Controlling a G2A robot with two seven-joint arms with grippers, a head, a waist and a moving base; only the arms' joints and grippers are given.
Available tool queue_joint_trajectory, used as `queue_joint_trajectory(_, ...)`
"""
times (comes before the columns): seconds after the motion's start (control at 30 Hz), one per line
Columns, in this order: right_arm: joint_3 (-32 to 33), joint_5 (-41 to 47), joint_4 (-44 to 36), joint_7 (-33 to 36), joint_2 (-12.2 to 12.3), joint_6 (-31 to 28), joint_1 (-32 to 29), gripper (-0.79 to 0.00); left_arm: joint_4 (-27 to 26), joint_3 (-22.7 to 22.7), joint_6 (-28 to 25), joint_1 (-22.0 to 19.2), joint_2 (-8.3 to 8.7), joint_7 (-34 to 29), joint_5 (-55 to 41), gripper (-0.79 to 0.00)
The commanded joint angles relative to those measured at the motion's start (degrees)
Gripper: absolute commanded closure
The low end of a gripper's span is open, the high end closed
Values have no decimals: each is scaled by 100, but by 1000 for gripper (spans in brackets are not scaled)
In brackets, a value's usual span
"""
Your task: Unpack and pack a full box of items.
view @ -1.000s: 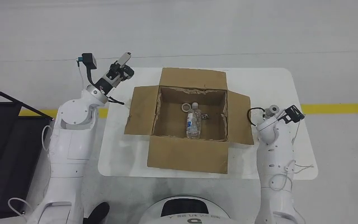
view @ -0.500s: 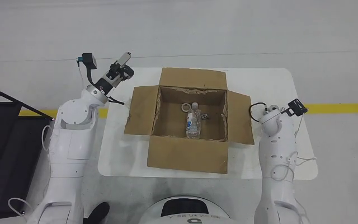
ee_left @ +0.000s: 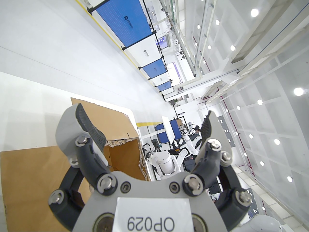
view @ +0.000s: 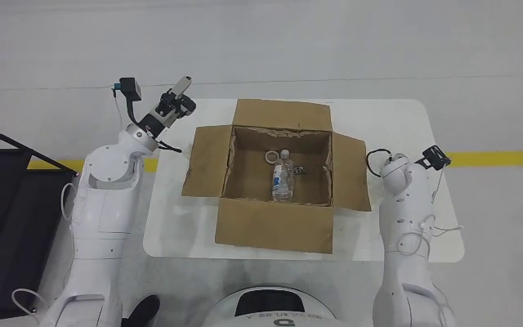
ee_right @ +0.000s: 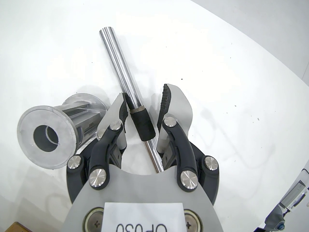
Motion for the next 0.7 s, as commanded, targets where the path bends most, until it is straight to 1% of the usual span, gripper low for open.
queue_joint_trajectory(0.0, -48, 0, 50, 1, -4, -51, -1, -252, 2, 0, 1, -1, 0, 0, -4, -785)
queue_joint_trajectory(0.27, -85, 153, -218, 28, -14, -178, -207, -259, 2, 0, 1, -1, 0, 0, -4, -785)
queue_joint_trajectory(0.57, -156, 315, -578, 165, -20, -418, -456, -234, 2, 0, 1, -1, 0, 0, -4, -785)
queue_joint_trajectory(0.67, -195, 321, -567, 198, -23, -402, -459, -209, 2, 0, 1, -1, 0, 0, -4, -785)
